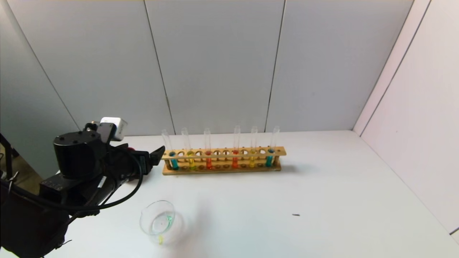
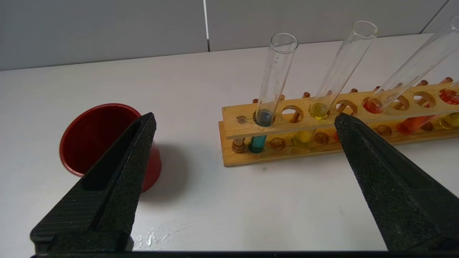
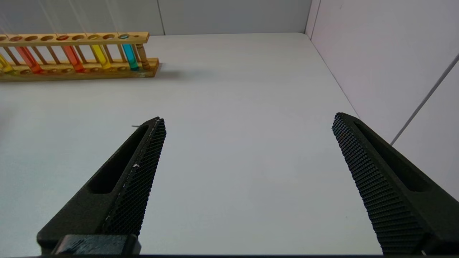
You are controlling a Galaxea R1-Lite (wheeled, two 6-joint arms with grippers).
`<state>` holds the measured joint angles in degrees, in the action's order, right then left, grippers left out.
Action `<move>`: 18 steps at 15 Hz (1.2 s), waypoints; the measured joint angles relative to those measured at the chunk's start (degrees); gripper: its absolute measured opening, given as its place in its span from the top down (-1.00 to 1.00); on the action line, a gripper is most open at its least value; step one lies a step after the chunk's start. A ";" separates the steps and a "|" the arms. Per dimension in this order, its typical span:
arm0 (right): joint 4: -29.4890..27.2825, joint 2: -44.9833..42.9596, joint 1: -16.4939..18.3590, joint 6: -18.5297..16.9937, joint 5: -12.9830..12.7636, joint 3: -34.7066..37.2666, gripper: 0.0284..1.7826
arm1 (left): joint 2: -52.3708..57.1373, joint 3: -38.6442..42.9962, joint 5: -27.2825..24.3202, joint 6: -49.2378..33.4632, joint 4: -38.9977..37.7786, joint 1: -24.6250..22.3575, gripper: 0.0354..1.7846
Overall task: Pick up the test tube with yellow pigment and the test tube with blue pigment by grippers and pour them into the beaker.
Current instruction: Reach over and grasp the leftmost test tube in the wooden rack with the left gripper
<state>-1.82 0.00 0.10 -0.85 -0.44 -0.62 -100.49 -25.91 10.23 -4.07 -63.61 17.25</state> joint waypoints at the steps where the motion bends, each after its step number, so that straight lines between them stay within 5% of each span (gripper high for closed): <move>1: -0.02 0.00 0.00 -0.02 0.00 0.00 -0.91 | -1.37 -0.94 0.74 -0.02 -0.09 0.63 -0.96; 18: -0.02 0.00 0.00 -0.02 0.00 -0.01 -0.91 | -15.52 -11.56 1.45 0.52 -6.23 -0.52 -0.96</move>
<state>-1.84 0.00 0.10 -0.88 -0.44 -0.63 -116.01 -37.46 11.68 -3.55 -69.84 16.73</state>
